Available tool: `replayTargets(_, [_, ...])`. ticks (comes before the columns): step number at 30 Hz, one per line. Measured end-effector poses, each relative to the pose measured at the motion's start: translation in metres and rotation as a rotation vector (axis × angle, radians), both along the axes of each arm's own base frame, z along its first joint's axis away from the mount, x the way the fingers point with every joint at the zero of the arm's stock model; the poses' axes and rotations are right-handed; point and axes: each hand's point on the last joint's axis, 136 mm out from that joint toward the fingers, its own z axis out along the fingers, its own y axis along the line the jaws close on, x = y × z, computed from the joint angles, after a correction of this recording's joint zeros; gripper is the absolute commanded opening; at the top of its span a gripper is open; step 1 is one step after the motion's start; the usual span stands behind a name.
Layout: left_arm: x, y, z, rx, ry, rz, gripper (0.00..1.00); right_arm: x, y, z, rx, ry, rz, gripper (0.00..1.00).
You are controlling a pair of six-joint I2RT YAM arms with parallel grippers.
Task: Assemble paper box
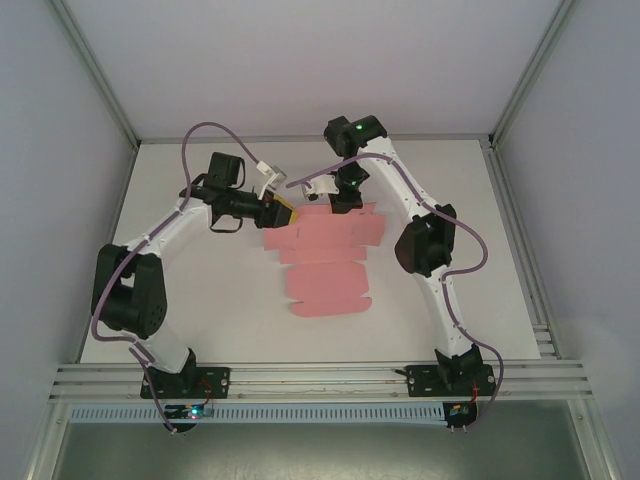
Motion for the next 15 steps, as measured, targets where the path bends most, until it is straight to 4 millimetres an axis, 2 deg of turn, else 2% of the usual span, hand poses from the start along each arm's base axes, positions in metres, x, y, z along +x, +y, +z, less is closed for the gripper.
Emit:
replayTargets(4, [0.003, -0.005, -0.011, 0.069, -0.009, 0.031, 0.29, 0.001, -0.002, 0.000, -0.013, 0.003, -0.035, 0.00])
replayTargets(5, [0.005, -0.006, -0.013, 0.103, -0.030, 0.055, 0.26, 0.003, -0.001, 0.000, -0.012, 0.002, -0.054, 0.00])
replayTargets(7, [0.009, -0.006, -0.019, 0.185, -0.080, 0.113, 0.09, 0.006, 0.000, 0.000, -0.013, 0.001, -0.103, 0.00])
replayTargets(9, [0.017, -0.004, -0.023, 0.289, -0.148, 0.197, 0.00, 0.008, -0.001, -0.001, -0.027, 0.008, -0.169, 0.00])
replayTargets(15, [0.043, 0.000, -0.025, 0.443, -0.263, 0.428, 0.00, 0.014, 0.011, -0.003, -0.008, 0.052, -0.401, 0.00])
